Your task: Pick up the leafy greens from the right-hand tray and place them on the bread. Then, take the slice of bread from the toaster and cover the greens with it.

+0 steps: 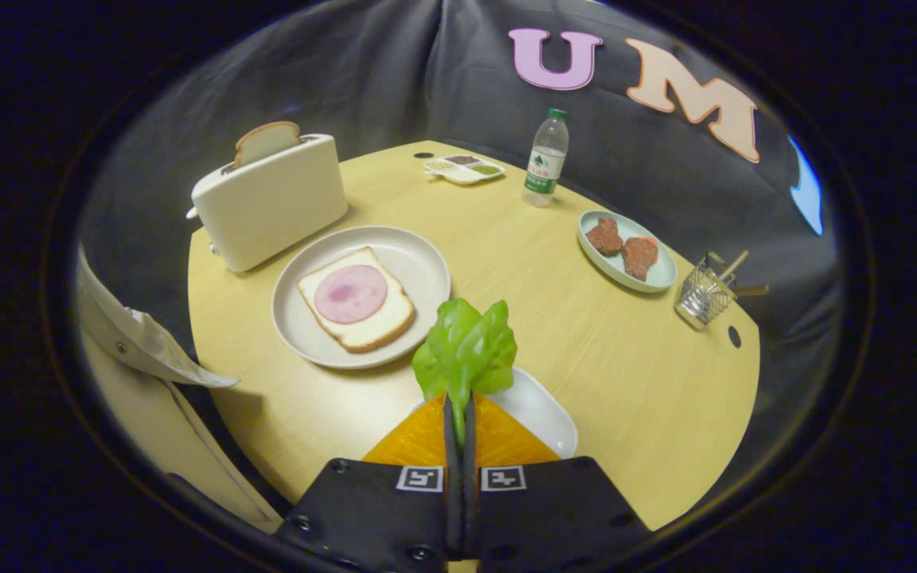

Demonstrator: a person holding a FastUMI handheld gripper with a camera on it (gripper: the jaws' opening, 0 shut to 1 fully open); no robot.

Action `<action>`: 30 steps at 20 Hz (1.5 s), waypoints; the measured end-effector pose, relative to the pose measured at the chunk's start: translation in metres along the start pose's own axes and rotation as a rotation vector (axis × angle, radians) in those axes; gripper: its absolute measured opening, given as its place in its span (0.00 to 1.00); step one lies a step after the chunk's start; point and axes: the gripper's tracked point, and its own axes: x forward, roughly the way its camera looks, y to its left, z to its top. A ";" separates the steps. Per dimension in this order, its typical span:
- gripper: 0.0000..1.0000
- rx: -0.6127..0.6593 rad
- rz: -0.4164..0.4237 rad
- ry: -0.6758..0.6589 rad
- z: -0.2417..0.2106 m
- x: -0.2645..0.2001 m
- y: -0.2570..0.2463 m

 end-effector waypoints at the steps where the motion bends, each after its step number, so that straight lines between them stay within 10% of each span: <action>1: 0.04 -0.005 0.000 -0.007 0.005 0.000 0.004; 30: 0.07 -0.151 0.172 0.013 0.087 0.070 0.138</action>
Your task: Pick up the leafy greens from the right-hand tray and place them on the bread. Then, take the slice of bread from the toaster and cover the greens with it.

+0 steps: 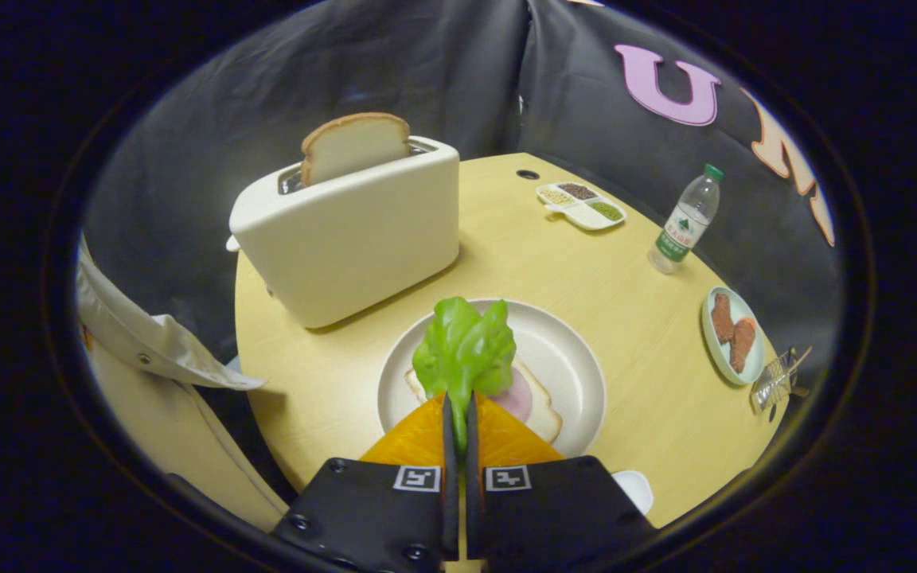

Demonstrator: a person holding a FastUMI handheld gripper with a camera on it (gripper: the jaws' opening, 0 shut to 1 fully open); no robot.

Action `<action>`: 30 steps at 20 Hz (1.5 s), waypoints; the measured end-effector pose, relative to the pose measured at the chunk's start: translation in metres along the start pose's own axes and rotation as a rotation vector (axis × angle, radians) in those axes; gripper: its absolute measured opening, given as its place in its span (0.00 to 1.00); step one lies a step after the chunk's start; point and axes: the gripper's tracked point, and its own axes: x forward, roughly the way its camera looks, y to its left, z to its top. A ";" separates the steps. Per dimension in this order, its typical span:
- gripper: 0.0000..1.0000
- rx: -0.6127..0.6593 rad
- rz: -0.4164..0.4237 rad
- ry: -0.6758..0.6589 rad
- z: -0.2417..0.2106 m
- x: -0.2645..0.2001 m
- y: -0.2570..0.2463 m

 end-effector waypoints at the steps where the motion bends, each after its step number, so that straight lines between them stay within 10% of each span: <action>1: 0.07 -0.003 -0.003 0.008 -0.001 0.004 -0.001; 10: 0.21 -0.017 -0.048 0.060 -0.010 0.030 -0.018; 19: 0.99 -0.027 -0.031 0.052 -0.002 0.033 -0.009; 30: 1.00 -0.009 -0.027 -0.078 0.080 -0.005 0.006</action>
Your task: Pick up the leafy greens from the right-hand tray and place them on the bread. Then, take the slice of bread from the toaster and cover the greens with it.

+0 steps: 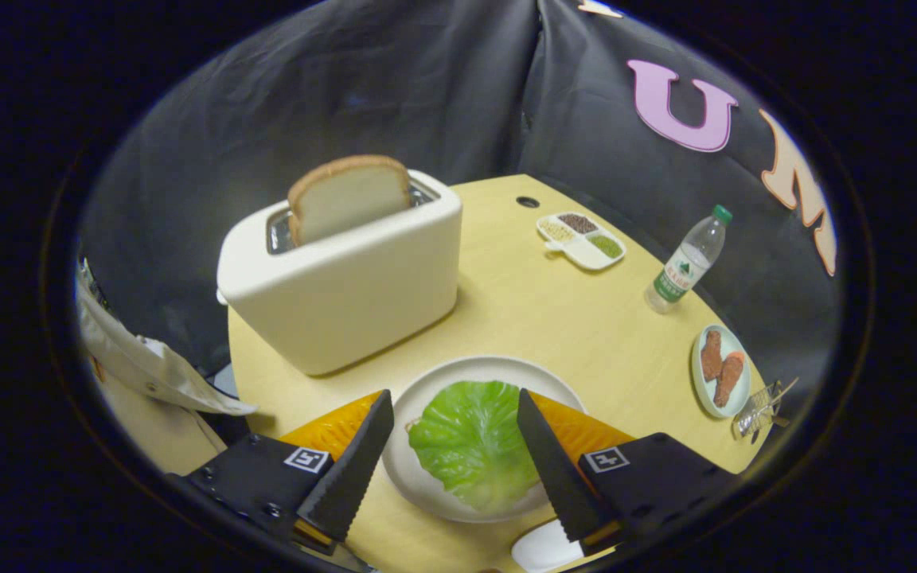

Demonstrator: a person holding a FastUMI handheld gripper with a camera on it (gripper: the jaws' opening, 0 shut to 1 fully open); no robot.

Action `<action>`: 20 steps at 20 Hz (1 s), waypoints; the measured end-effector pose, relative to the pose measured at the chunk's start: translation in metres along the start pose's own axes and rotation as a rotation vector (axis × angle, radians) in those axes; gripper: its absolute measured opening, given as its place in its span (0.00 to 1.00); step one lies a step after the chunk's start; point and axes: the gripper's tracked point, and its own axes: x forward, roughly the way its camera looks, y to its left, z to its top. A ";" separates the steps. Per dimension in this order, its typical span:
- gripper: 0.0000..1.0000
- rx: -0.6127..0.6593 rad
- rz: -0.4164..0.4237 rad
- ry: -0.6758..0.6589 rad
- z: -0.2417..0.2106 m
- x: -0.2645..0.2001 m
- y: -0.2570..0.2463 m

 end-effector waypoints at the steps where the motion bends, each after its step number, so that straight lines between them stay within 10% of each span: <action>1: 1.00 0.004 0.004 -0.014 0.010 -0.003 0.002; 20: 0.98 0.155 0.180 -0.113 0.133 -0.005 0.074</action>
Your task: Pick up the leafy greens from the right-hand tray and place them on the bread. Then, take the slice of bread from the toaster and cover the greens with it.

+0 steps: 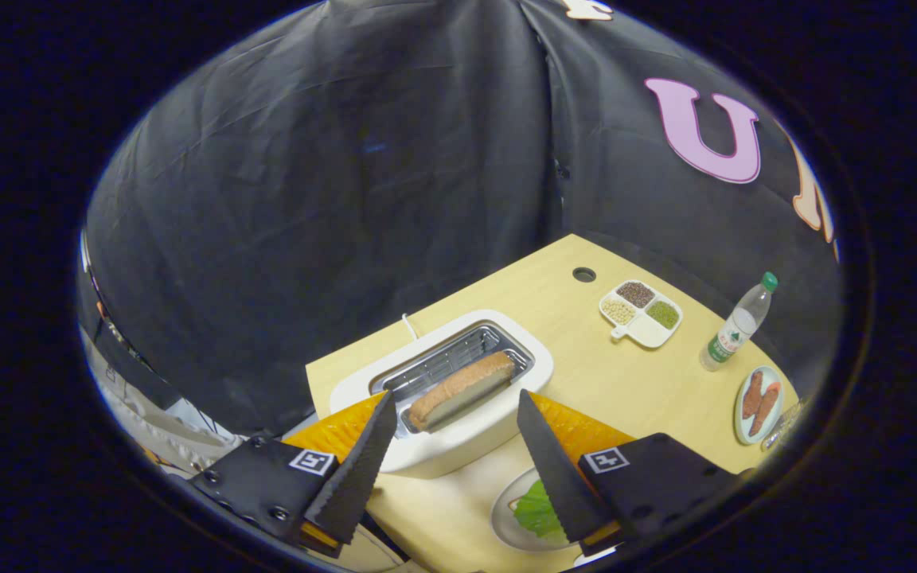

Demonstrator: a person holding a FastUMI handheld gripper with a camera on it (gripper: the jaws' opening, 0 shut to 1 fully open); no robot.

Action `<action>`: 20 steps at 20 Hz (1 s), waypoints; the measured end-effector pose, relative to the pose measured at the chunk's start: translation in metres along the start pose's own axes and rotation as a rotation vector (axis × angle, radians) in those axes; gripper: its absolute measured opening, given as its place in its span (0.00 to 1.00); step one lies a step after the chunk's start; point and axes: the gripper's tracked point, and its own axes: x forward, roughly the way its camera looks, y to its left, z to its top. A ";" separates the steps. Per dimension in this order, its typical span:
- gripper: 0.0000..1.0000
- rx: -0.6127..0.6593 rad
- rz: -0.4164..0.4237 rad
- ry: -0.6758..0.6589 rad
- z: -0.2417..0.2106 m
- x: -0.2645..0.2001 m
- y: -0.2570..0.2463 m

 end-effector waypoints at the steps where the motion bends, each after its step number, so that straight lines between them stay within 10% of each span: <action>1: 0.98 0.014 0.002 0.004 0.001 0.004 0.001; 12: 0.97 0.122 -0.001 0.064 -0.004 0.043 0.002; 20: 0.35 0.190 0.001 0.104 -0.011 0.048 0.002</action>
